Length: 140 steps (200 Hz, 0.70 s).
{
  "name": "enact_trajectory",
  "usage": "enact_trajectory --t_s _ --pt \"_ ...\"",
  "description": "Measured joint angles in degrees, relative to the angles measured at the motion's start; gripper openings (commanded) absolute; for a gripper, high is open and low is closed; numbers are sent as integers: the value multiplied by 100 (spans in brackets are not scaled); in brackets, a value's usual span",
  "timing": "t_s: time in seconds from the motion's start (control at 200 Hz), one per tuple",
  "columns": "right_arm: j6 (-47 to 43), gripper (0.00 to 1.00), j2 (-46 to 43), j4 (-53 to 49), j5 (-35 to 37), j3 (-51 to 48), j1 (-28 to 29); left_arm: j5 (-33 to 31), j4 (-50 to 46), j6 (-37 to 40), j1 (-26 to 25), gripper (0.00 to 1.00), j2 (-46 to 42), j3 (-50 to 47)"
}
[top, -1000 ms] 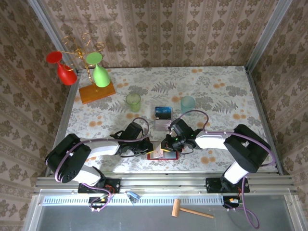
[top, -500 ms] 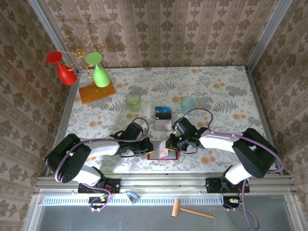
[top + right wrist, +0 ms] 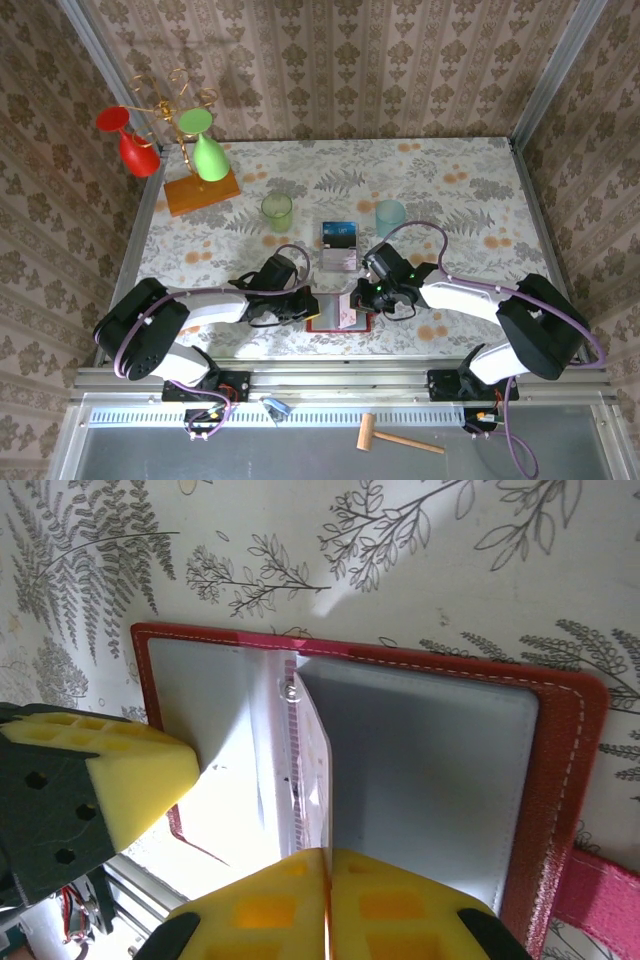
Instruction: Take the credit cards out of the card holder
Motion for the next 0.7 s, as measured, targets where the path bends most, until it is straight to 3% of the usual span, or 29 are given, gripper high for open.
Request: enact_trajectory --t_s 0.7 --pt "52 11 -2 -313 153 247 258 4 107 -2 0 4 0 -44"
